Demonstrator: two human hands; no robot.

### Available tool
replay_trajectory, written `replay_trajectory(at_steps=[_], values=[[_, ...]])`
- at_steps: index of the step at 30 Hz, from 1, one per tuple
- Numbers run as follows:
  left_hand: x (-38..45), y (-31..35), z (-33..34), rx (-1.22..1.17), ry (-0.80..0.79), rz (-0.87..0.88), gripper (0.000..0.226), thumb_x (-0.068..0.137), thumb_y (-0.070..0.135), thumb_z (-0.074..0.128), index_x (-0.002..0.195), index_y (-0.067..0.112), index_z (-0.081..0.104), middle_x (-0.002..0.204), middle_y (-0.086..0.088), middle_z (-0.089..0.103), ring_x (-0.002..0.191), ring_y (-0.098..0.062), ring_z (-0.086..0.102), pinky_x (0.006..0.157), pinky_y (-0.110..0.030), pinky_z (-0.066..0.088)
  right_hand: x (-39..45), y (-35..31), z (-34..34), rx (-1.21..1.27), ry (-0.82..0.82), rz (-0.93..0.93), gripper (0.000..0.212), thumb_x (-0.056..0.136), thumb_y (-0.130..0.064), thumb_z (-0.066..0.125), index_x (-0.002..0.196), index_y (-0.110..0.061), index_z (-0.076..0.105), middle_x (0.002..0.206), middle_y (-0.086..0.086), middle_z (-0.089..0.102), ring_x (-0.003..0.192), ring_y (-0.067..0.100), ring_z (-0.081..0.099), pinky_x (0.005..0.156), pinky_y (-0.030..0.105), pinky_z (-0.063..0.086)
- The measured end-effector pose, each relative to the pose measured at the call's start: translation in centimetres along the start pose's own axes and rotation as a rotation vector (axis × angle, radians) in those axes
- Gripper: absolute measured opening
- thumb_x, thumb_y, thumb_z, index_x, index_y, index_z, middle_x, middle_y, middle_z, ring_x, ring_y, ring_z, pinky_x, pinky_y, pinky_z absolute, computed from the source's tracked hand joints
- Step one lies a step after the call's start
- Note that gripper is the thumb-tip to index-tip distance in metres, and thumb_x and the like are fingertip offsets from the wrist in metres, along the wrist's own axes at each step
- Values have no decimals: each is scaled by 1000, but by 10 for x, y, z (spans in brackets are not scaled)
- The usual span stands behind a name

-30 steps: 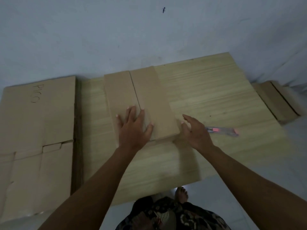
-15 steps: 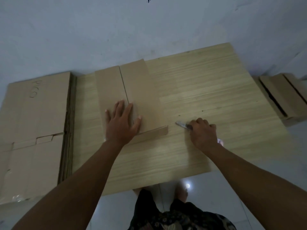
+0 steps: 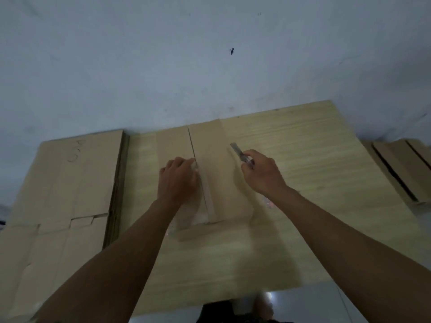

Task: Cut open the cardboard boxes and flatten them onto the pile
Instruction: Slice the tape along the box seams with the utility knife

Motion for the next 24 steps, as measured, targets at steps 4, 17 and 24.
replay_trajectory(at_steps=[4, 17, 24], values=[[44, -21, -10, -51, 22, 26, 38, 94, 24, 64, 131, 13, 65, 128, -14, 61, 118, -39, 55, 92, -51, 45, 34, -41, 36, 10, -128, 7, 13, 97, -21, 52, 101, -14, 62, 92, 2, 59, 86, 25, 54, 66, 29, 32], [141, -76, 22, -46, 59, 49, 52, 94, 43, 38, 128, 13, 65, 118, -13, 65, 110, -36, 60, 98, -51, 38, 106, -90, 89, -32, -182, 45, 20, 98, -21, 54, 106, -14, 70, 76, 2, 68, 63, 17, 64, 71, 38, 60], [127, -79, 24, -50, 139, 2, 43, 92, 43, 39, 116, 17, 63, 109, -8, 65, 102, -32, 59, 92, -46, 34, 107, -111, 109, -162, -257, 86, 18, 97, -24, 50, 85, -21, 63, 86, 10, 66, 75, 27, 64, 67, 34, 53]])
Point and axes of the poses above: each hand's wrist, its own x-axis towards the middle knuckle, its own z-axis out of the palm, y = z × x, the point moved 10 cm from there along x, towards the middle knuckle
